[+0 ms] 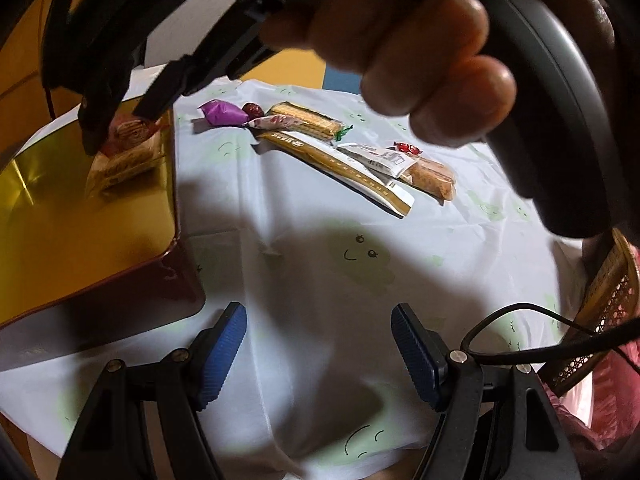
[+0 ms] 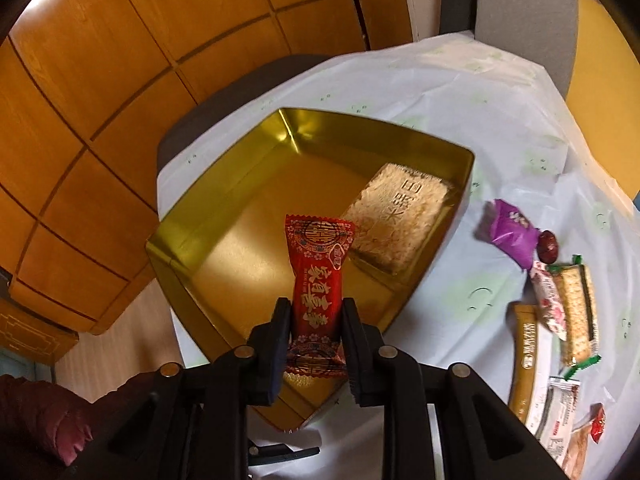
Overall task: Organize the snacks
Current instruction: 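Carry the long red candy packet into the gold tray and open the right tool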
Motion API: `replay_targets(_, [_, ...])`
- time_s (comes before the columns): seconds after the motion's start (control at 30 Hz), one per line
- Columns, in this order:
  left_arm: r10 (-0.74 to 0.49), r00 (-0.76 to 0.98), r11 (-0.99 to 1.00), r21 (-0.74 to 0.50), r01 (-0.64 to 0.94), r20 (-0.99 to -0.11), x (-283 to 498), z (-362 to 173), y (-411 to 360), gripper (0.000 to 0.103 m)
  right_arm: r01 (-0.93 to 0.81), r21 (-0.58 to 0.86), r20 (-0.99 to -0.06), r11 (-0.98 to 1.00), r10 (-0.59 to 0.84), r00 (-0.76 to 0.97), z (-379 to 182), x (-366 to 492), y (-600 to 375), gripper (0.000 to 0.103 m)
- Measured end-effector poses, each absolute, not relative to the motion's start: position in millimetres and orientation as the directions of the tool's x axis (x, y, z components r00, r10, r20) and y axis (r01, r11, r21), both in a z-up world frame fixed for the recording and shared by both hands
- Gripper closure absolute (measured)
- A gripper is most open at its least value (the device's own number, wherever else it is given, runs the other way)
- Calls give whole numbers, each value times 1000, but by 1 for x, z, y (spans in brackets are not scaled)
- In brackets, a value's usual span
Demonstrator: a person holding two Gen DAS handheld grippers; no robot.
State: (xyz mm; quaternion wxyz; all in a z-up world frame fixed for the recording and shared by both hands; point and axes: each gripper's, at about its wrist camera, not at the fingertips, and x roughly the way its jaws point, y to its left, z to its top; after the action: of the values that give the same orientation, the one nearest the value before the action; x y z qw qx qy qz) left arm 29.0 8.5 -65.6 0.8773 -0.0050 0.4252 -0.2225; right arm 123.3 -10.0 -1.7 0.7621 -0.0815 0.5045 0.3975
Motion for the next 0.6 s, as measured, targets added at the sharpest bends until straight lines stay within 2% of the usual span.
replay_targets(0.07, [-395,539,902,-202,382,-744,30,-66,10,28,-677,286,-835,678,522,171,-7,127,-9,68])
replay_targets(0.1, [-394,538,902,-203,380,-745,30,-67,10,28,-669,297,-832,681,529,168,-8,128,-11,67])
replay_targets(0.43, [-391,535,902,-196,384,-749,29,-69,9,28,-617,299,-796,727,547,258,6,121,-58,67])
replay_targets(0.6, [-385,536,902,-183,391,-751,29,-69,7,28,-564,270,-799,780,509,321,6,120,-93,67])
